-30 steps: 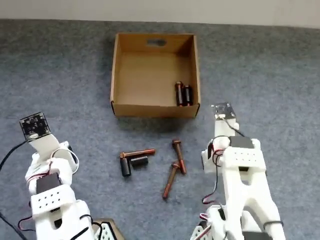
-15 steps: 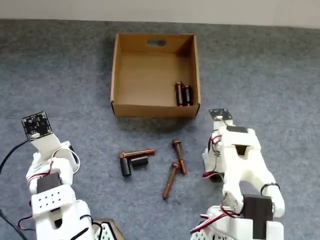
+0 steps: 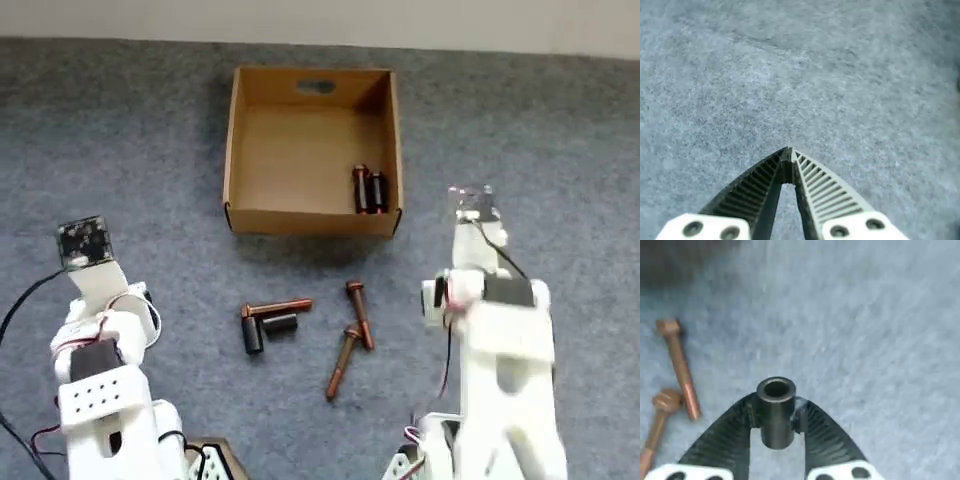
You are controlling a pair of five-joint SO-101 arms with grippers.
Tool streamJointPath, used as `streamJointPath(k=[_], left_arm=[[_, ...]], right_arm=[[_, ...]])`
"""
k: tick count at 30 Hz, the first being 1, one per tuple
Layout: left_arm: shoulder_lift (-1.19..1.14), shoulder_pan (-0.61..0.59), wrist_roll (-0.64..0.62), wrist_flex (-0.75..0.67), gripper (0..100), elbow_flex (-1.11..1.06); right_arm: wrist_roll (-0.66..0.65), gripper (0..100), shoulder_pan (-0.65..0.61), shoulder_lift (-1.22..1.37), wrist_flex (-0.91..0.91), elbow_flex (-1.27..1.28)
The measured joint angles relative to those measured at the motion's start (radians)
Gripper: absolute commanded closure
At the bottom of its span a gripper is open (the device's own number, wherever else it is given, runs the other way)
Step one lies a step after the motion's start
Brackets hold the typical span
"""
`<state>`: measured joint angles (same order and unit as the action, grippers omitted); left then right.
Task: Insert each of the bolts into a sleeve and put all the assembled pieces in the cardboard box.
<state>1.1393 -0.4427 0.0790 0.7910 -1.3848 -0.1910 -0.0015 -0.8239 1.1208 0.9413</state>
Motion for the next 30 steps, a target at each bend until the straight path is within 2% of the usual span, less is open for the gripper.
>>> streamJointPath(k=[4, 9, 15, 20, 24, 30], left_arm=[[0.0, 0.081, 0.13, 0.072, 99, 0.094], [0.0, 0.173, 0.224, 0.221, 98, 0.253], [-0.044, 0.209, 0.261, 0.436, 81, 0.489], [-0.264, 0.288, 0.359, 0.565, 82, 0.635], [-0.485, 0.407, 0.381, 0.621, 81, 0.7], [-0.69, 0.686, 0.381, 0.624, 81, 0.738]], right_arm=[[0.123, 99.2, -0.049, -0.169, -0.117, 0.149], [0.232, 99.2, -0.13, -0.207, -0.213, 0.296], [0.261, 99.2, -0.146, -0.21, -0.23, 0.327], [0.261, 99.2, -0.146, -0.21, -0.23, 0.327], [0.261, 99.2, -0.104, -0.21, -0.23, 0.327], [0.261, 99.2, 0.038, -0.21, -0.23, 0.327]])
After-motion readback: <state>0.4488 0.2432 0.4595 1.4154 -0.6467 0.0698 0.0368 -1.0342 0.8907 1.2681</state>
